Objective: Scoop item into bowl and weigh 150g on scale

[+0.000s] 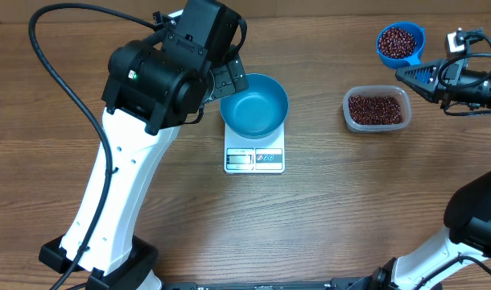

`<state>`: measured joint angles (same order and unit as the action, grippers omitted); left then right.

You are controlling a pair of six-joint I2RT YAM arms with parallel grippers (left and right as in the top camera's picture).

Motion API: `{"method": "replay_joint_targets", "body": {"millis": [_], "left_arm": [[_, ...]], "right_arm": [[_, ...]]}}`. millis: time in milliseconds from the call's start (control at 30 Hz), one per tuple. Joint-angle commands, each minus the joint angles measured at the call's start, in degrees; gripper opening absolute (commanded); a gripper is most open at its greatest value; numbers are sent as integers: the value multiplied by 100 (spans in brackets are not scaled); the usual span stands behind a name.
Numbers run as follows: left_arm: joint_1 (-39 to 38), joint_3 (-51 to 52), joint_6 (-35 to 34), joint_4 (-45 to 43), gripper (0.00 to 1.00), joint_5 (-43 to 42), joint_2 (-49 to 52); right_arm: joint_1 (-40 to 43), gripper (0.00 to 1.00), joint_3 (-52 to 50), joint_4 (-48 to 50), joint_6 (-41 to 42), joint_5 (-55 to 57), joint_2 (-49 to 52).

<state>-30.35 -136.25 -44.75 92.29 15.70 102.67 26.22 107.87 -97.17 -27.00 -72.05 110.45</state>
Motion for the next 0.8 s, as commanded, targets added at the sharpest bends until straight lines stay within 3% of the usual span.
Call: {"method": "replay_joint_targets", "body": {"millis": [0, 67, 167, 200, 233, 400, 567, 767], "left_arm": [[-4, -35, 83, -87, 100, -63, 81], [-4, -35, 85, -105, 99, -203, 81], [-4, -35, 131, -153, 35, -168, 81], [-2, -35, 223, -146, 16, -170, 81], [0, -35, 367, -144, 4, -179, 81], [-22, -33, 693, -118, 4, -208, 83], [-116, 59, 1742, -118, 4, -267, 203], [-195, 236, 2975, -111, 4, -1113, 629]], "right_arm": [[15, 4, 175, 7, -114, -251, -236], [15, 4, 175, 9, -157, -238, -236], [15, 4, 175, 9, -160, -238, -236], [15, 4, 175, 9, -160, -236, -236], [15, 4, 175, 9, -168, -221, -236], [15, 4, 175, 15, -177, -87, -236], [15, 4, 175, 37, -177, -90, -236], [15, 4, 175, 39, -177, -92, -236]]}}
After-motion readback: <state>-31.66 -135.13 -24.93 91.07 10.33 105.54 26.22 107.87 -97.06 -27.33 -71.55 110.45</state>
